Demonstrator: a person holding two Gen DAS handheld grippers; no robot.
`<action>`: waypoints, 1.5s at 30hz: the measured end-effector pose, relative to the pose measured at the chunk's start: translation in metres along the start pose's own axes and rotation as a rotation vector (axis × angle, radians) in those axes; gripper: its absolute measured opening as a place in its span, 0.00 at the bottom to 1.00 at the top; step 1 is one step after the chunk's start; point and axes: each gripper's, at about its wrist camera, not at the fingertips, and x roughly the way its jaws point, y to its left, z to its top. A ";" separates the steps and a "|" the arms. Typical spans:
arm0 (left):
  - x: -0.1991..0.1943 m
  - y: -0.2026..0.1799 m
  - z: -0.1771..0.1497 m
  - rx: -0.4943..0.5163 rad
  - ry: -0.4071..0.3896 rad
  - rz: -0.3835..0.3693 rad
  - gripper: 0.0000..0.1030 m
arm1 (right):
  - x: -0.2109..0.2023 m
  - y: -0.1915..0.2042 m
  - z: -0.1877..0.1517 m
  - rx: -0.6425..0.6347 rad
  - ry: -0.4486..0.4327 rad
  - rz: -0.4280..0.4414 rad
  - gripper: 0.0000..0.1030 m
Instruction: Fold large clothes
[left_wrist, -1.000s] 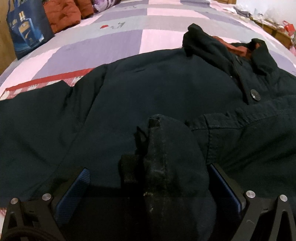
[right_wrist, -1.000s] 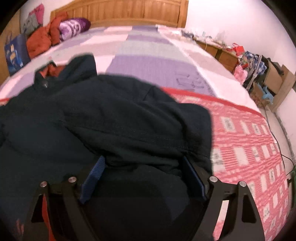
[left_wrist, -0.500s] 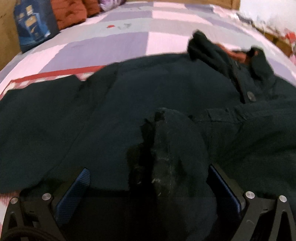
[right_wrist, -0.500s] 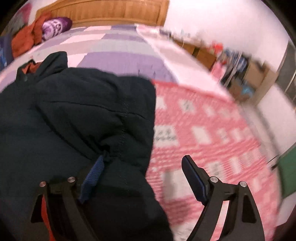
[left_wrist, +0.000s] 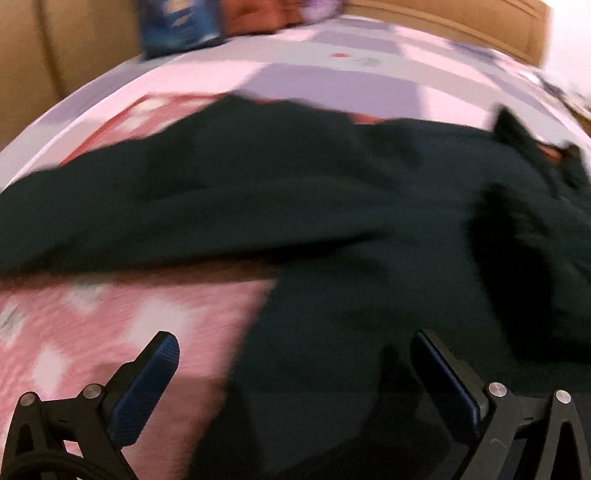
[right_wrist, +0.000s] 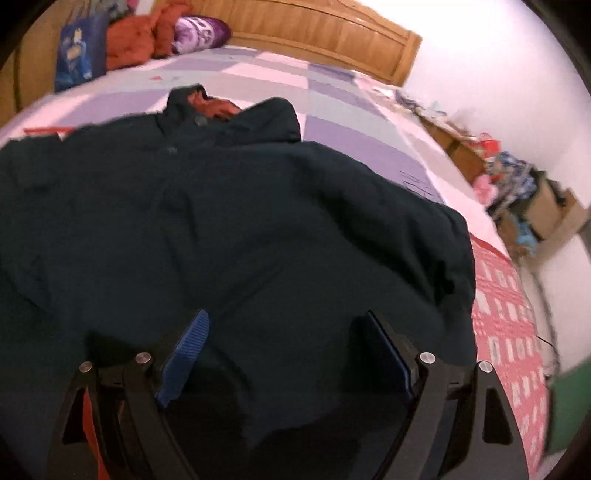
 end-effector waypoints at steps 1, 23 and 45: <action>-0.001 0.017 0.000 -0.028 0.003 0.013 1.00 | 0.000 0.004 -0.001 0.009 -0.006 -0.014 0.86; 0.035 0.322 0.007 -0.692 0.053 0.027 1.00 | 0.006 0.012 -0.020 0.015 -0.059 -0.077 0.86; -0.027 0.239 0.116 -0.362 -0.232 -0.075 0.14 | 0.008 0.014 -0.021 0.014 -0.064 -0.078 0.86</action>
